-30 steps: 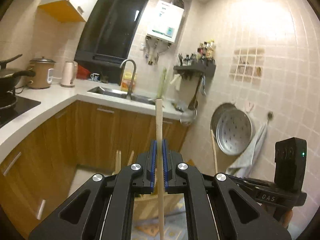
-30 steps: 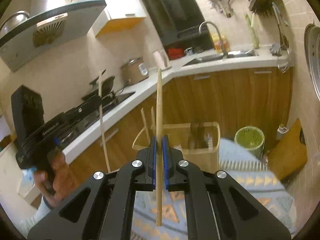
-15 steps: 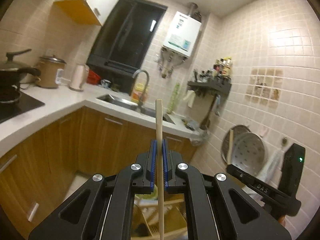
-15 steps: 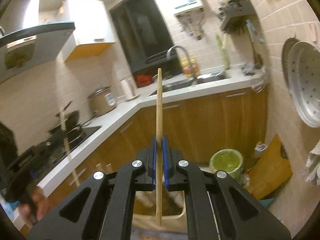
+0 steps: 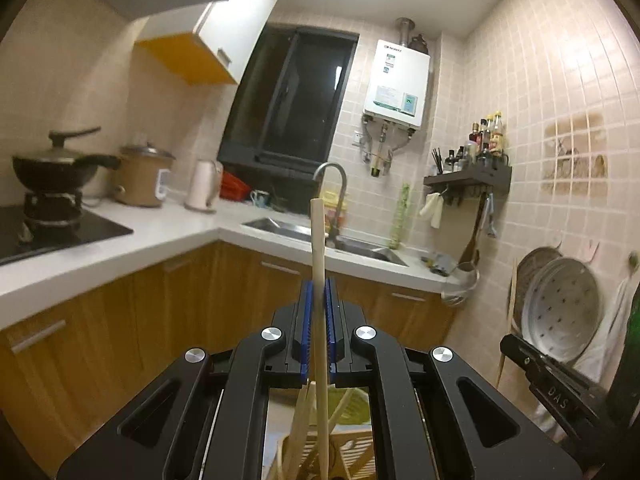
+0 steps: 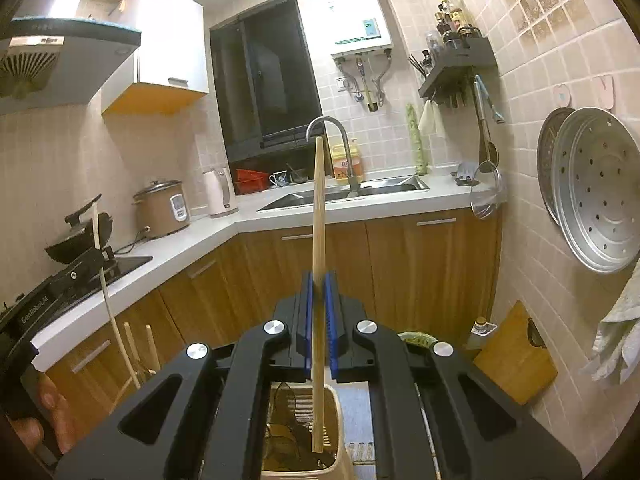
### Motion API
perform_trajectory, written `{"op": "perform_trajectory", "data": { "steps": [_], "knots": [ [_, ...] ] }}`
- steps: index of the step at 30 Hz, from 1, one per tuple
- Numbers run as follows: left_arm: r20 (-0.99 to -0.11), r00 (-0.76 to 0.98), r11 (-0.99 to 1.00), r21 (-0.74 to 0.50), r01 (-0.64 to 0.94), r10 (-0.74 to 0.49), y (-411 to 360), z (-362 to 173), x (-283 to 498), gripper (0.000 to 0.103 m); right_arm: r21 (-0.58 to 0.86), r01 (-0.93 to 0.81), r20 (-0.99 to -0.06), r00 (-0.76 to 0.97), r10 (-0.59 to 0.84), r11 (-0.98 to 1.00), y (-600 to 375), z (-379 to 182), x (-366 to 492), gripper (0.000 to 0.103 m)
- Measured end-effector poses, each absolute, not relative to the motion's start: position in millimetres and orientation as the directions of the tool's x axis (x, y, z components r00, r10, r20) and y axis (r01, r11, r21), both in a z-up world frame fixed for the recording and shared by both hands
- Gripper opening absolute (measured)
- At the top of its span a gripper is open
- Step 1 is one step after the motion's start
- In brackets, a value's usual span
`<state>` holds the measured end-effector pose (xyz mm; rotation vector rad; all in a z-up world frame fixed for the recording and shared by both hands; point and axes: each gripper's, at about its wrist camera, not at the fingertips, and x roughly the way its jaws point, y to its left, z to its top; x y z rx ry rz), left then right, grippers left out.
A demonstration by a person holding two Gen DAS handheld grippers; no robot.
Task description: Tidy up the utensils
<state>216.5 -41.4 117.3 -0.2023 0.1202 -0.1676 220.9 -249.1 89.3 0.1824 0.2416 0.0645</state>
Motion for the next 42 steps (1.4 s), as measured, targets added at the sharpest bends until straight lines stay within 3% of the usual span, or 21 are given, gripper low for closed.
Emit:
{"op": "perform_trajectory", "data": {
  "steps": [10, 12, 14, 17, 19, 21, 27, 31, 34, 38, 42],
  "knots": [
    [-0.119, 0.977, 0.973, -0.171, 0.156, -0.178, -44, 98, 208, 0.007, 0.173, -0.102, -0.246, 0.958, 0.144, 0.98, -247, 69, 210, 0.005],
    [-0.133, 0.971, 0.969, -0.172, 0.175, -0.199, -41, 96, 203, 0.025, 0.207, -0.144, -0.272, 0.942, 0.198, 0.968, -252, 68, 204, 0.01],
    [-0.139, 0.968, 0.968, -0.174, 0.183, -0.208, -36, 95, 194, 0.036, 0.222, -0.156, -0.288, 0.933, 0.218, 0.962, -257, 70, 193, 0.016],
    [-0.142, 0.966, 0.968, -0.158, 0.193, -0.216, -28, 100, 175, 0.044, 0.201, -0.166, -0.302, 0.927, 0.222, 0.965, -261, 75, 171, 0.019],
    [-0.151, 0.962, 0.968, -0.137, 0.21, -0.23, -24, 105, 157, 0.054, 0.187, -0.175, -0.321, 0.919, 0.228, 0.967, -263, 75, 156, 0.03],
    [-0.156, 0.954, 0.963, -0.131, 0.237, -0.256, -19, 108, 138, 0.068, 0.17, -0.185, -0.337, 0.912, 0.234, 0.968, -263, 74, 138, 0.06],
    [-0.191, 0.95, 0.968, -0.094, 0.232, -0.246, -18, 107, 88, 0.088, 0.165, -0.198, -0.383, 0.89, 0.247, 0.966, -256, 58, 88, 0.063],
    [-0.194, 0.965, 0.984, -0.055, 0.171, -0.179, -19, 93, 53, 0.095, 0.123, -0.172, -0.348, 0.915, 0.205, 0.977, -248, 47, 55, 0.077],
    [-0.223, 0.967, 0.991, -0.063, 0.115, -0.126, -18, 71, 37, 0.095, 0.054, -0.124, -0.304, 0.943, 0.135, 0.991, -238, 34, 30, 0.093],
    [-0.237, 0.969, 0.996, -0.058, 0.063, -0.075, -17, 45, 33, 0.095, -0.024, -0.037, -0.286, 0.958, 0.029, 0.999, -229, 16, 18, 0.095],
    [-0.221, 0.975, 1.0, -0.022, 0.022, -0.026, -21, 31, 33, 0.095, -0.02, -0.013, -0.199, 0.98, 0.009, 1.0, -231, -3, 8, 0.095]
  ]
}}
